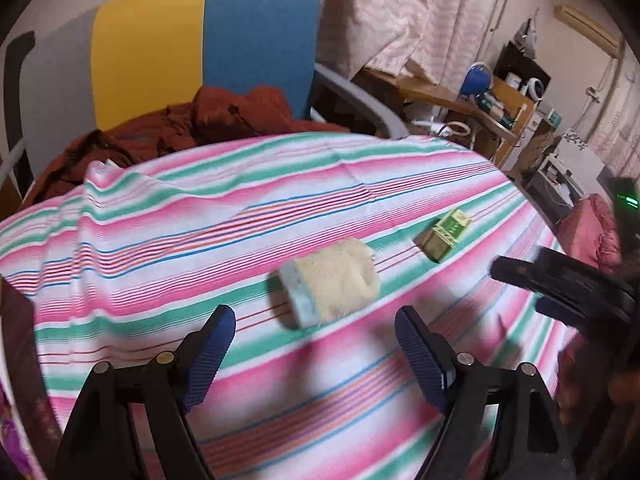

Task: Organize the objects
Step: 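Grasp the cream knitted pouch with the left tool while the right tool grasps the green box, then carry the cream pouch and green box to the gold tray and release both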

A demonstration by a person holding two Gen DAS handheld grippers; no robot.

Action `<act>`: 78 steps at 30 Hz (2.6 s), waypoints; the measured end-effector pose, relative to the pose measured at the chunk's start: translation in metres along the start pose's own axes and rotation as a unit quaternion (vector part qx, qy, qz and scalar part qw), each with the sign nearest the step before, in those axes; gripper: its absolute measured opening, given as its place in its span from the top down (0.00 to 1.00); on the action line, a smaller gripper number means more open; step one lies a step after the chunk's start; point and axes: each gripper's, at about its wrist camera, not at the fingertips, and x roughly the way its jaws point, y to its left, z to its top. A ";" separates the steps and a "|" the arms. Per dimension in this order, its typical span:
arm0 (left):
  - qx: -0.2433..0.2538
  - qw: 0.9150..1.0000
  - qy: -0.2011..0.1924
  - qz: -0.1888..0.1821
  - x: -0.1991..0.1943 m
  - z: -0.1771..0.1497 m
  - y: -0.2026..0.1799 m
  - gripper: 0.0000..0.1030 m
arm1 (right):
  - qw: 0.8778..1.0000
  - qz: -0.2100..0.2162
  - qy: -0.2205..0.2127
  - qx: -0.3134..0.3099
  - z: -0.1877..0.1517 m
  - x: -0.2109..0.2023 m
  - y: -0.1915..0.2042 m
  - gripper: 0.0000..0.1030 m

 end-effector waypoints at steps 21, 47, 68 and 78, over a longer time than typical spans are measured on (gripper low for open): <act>-0.008 1.000 0.029 0.005 0.056 -0.002 0.004 0.31 | 1.000 0.003 0.007 0.000 0.003 0.008 -0.006 0.00; -0.031 0.999 -0.012 0.014 -0.006 -0.087 0.047 0.30 | 0.948 -0.026 0.026 -0.316 0.046 0.067 0.057 0.00; -0.020 0.999 -0.020 0.024 -0.004 -0.088 0.044 0.31 | 0.931 -0.018 0.081 -0.355 -0.008 0.061 0.092 0.25; -0.022 0.999 -0.006 0.043 -0.034 -0.103 0.050 0.34 | 0.925 0.004 0.107 -0.364 -0.081 0.034 0.126 0.25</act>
